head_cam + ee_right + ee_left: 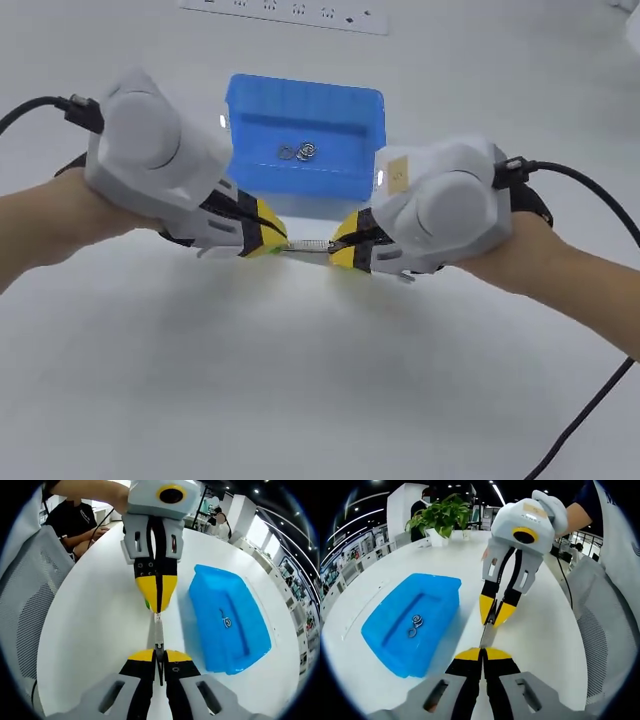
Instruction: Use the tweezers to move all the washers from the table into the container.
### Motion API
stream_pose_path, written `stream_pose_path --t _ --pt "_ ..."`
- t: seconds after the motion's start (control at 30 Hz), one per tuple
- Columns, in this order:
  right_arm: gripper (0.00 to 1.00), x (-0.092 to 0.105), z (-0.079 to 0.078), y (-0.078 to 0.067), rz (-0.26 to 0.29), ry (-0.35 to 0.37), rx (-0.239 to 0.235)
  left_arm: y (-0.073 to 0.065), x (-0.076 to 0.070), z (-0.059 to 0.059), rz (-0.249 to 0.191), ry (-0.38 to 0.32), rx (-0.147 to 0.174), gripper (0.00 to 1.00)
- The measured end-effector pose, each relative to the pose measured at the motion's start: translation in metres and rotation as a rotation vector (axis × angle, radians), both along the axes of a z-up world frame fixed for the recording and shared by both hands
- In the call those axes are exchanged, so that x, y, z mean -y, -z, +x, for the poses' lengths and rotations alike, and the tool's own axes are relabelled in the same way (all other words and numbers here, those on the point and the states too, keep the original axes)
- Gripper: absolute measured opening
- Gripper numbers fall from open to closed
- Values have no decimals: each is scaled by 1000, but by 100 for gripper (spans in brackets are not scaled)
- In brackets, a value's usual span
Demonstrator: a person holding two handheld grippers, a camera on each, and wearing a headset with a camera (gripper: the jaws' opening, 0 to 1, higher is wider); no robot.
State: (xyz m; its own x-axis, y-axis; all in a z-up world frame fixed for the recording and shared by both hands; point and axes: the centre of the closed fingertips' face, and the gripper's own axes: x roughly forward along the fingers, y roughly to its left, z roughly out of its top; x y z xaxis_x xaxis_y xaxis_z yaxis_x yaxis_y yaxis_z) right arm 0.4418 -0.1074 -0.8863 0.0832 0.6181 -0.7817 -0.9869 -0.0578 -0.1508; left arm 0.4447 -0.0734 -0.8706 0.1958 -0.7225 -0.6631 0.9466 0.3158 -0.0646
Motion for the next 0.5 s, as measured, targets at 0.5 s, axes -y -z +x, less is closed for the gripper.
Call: stream_pose_path --t 0.5 --pt "11 -1 -1 -11 74 95 -118 -6 4 -8 -11 3 -2 5"
